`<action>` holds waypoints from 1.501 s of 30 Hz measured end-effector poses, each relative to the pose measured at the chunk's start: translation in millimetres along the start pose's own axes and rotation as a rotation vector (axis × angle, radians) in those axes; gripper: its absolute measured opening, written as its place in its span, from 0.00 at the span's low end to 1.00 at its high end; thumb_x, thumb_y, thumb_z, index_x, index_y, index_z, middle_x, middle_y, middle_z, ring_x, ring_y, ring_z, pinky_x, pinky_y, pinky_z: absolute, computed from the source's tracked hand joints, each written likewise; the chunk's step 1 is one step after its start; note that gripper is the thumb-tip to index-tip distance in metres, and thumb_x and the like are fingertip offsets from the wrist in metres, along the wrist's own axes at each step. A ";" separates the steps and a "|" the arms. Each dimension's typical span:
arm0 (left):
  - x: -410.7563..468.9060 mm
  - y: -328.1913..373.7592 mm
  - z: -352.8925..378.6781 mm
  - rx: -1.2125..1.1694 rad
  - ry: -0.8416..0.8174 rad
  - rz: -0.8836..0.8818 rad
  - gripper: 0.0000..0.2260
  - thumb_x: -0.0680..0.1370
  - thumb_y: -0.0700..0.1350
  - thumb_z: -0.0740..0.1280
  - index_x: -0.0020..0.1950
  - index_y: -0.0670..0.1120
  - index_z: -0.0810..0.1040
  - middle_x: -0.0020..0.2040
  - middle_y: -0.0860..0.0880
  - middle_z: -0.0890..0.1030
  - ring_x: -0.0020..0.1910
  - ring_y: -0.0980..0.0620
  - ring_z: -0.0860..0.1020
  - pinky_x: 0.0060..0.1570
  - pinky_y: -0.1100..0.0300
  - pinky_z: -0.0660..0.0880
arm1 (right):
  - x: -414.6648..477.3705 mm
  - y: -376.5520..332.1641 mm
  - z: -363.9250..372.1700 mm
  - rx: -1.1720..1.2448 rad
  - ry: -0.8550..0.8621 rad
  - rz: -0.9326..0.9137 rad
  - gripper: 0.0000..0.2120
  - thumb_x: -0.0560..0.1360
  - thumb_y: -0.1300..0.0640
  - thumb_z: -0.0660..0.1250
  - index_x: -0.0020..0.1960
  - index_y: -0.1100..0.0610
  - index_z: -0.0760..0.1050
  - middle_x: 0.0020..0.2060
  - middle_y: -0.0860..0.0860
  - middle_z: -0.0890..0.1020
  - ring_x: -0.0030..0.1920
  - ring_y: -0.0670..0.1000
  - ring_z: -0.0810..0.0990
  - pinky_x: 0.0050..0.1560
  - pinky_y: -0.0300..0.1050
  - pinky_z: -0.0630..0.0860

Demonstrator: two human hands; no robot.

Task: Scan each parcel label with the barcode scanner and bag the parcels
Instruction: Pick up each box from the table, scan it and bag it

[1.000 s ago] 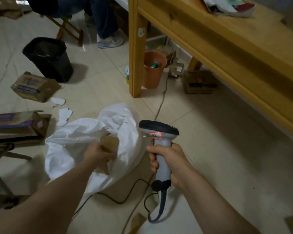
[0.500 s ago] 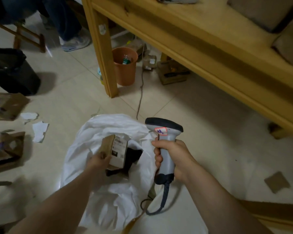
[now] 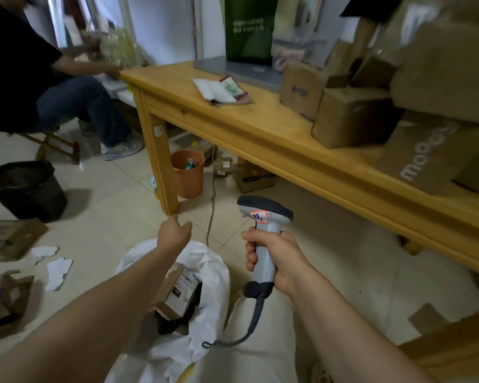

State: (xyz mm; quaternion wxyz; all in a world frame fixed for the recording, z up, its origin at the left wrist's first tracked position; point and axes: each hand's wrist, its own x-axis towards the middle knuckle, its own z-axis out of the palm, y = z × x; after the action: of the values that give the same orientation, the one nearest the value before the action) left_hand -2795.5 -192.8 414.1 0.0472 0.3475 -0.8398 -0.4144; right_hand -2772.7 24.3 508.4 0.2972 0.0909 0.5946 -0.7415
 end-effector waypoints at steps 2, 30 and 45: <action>-14.2 50.5 -7.9 -0.057 0.024 0.118 0.19 0.80 0.46 0.63 0.69 0.39 0.70 0.63 0.40 0.76 0.59 0.42 0.75 0.56 0.51 0.72 | -17.4 -18.6 -3.8 0.037 -0.001 -0.057 0.09 0.71 0.69 0.68 0.36 0.60 0.71 0.26 0.56 0.72 0.22 0.50 0.68 0.26 0.41 0.68; -256.6 504.4 24.3 0.483 0.407 1.687 0.44 0.76 0.45 0.67 0.78 0.40 0.37 0.78 0.41 0.52 0.77 0.43 0.51 0.75 0.51 0.46 | -179.8 -186.3 -148.0 0.391 0.446 -0.838 0.05 0.72 0.69 0.67 0.44 0.63 0.71 0.23 0.53 0.74 0.20 0.49 0.71 0.23 0.39 0.69; -225.2 510.8 -23.5 -0.460 0.084 1.192 0.46 0.55 0.64 0.75 0.68 0.48 0.66 0.63 0.49 0.73 0.61 0.51 0.72 0.60 0.48 0.74 | -187.9 -168.7 -157.1 0.320 0.446 -0.869 0.05 0.73 0.70 0.65 0.43 0.63 0.75 0.24 0.54 0.73 0.22 0.50 0.70 0.24 0.40 0.69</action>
State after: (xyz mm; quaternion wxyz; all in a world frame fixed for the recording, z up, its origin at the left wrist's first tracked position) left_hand -2895.3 143.9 848.8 0.3757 -0.1821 -0.7760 -0.4727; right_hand -2748.0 253.5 696.4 -0.1902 0.0357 0.5055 -0.8409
